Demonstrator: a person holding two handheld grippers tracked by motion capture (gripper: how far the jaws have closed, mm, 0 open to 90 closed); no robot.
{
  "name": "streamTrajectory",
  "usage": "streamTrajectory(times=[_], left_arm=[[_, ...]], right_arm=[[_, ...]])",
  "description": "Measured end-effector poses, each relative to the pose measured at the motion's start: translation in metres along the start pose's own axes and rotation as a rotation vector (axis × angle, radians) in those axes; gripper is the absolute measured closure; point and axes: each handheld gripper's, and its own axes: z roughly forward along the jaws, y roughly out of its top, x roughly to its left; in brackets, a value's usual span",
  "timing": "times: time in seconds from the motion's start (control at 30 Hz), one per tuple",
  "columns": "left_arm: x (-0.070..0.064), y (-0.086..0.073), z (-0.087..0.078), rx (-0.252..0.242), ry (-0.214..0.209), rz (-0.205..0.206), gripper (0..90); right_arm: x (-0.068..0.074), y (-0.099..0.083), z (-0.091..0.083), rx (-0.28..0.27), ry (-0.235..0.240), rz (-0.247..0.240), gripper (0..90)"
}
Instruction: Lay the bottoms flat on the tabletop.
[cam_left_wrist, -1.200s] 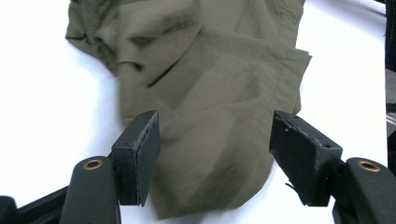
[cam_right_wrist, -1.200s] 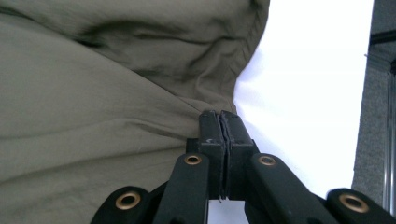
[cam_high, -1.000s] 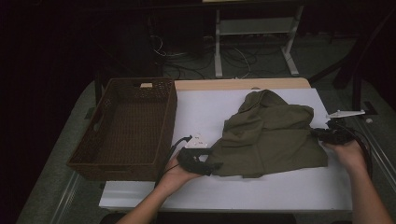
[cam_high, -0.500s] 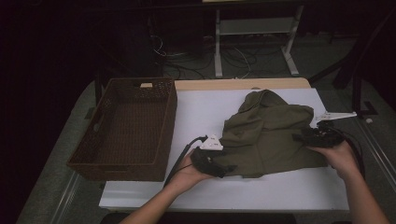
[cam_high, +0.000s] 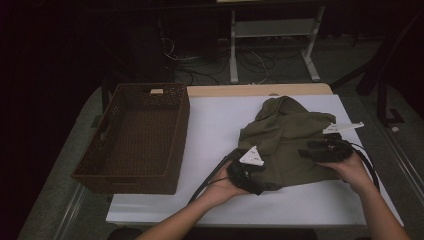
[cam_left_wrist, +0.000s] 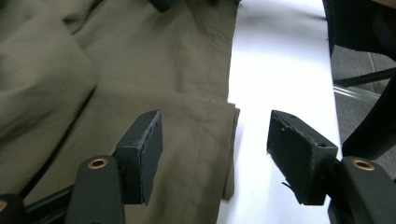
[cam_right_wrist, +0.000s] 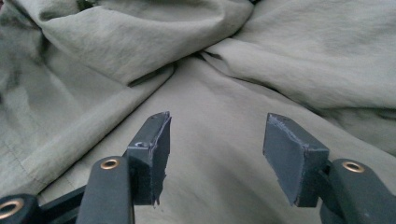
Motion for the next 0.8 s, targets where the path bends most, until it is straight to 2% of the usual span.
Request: streamTrajectory(times=[0.2,0.33,0.43,0.63,0.8], left_arm=[[-0.004,0.005,0.027,0.029,-0.01,0.018,35.8],[-0.006,0.005,0.043,0.061,0.04,0.045,38.1],[-0.006,0.003,0.047,0.082,0.073,0.073,49.7],[-0.006,0.002,0.041,0.068,0.084,0.081,84.6],[0.002,-0.002,0.025,0.058,0.1,0.054,87.5]], right_arm=[[0.002,0.0,0.002,0.002,0.006,-0.008,40.9],[0.001,0.0,0.001,0.0,0.005,-0.001,40.9],[0.0,0.0,0.0,-0.004,0.0,-0.001,41.0],[-0.002,-0.001,-0.001,-0.01,-0.011,0.002,41.3],[-0.002,-0.001,-0.003,-0.011,-0.013,0.003,41.3]])
